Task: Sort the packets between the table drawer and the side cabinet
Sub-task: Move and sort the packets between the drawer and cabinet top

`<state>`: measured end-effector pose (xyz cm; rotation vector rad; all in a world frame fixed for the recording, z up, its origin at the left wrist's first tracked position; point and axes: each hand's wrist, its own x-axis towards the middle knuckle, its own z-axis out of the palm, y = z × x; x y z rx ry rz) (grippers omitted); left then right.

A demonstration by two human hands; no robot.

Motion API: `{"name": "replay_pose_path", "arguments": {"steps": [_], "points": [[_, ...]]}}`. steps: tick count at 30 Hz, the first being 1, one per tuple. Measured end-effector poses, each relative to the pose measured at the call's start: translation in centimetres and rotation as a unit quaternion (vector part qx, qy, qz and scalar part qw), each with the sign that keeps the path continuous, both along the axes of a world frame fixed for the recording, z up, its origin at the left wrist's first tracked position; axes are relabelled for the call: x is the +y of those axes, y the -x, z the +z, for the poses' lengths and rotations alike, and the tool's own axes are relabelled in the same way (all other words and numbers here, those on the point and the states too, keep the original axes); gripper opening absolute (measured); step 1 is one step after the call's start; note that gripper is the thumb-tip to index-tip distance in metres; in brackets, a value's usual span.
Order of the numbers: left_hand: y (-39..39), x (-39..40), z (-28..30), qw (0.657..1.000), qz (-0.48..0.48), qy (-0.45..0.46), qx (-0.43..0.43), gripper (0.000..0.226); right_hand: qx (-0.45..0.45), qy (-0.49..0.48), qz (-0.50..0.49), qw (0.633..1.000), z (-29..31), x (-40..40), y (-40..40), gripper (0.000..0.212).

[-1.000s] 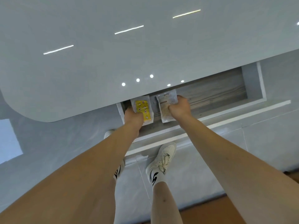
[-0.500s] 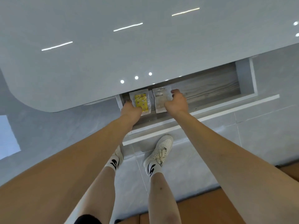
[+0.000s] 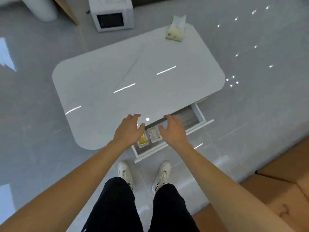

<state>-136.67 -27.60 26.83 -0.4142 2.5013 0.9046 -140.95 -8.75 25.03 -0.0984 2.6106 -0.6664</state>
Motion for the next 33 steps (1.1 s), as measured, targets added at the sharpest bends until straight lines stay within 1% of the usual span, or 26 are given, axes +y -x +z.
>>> {"name": "replay_pose_path", "arguments": {"steps": [2,4,6,8,11,14,17,21,23,25,28,33], "points": [[0.1,-0.4,5.2,0.998,-0.038,0.026,0.050,0.057,0.053,0.009,0.004,0.999,5.5,0.2,-0.8,0.051],[0.0,-0.9,9.2,0.991,-0.078,0.045,0.100,0.058,0.105,0.003,0.002,0.994,10.2,0.5,-1.8,0.052],[-0.3,-1.2,12.3,0.979,-0.129,0.066,0.141,0.059,0.150,-0.014,-0.015,0.988,14.1,1.0,-3.4,0.054],[-0.5,-1.5,14.1,0.965,-0.175,0.098,0.170,0.060,0.174,-0.036,-0.021,0.984,16.3,1.2,-5.0,0.056],[-1.2,-1.5,17.4,0.928,-0.281,0.125,0.211,0.062,0.199,-0.074,-0.071,0.975,19.3,1.9,-9.4,0.059],[-1.9,-0.4,20.6,0.886,-0.369,0.126,0.252,0.068,0.221,-0.099,-0.143,0.960,21.4,2.5,-14.7,0.060],[-3.6,2.6,23.4,0.827,-0.464,0.119,0.294,0.065,0.219,-0.115,-0.252,0.936,22.7,3.4,-20.9,0.062],[-9.1,8.3,25.2,0.745,-0.575,0.075,0.329,0.061,0.231,-0.139,-0.383,0.883,23.8,4.3,-31.5,0.063],[-13.0,11.2,25.5,0.702,-0.629,0.049,0.331,0.066,0.232,-0.162,-0.435,0.855,24.1,4.4,-37.2,0.062],[-17.6,14.0,25.7,0.657,-0.676,0.027,0.334,0.071,0.223,-0.183,-0.485,0.825,24.4,4.3,-42.9,0.062],[-25.6,17.2,25.7,0.601,-0.724,-0.009,0.339,0.071,0.207,-0.209,-0.554,0.779,24.5,3.6,-51.6,0.063],[-41.0,19.8,24.7,0.501,-0.794,-0.066,0.338,0.071,0.189,-0.225,-0.651,0.700,24.4,0.3,-67.9,0.066]]}}
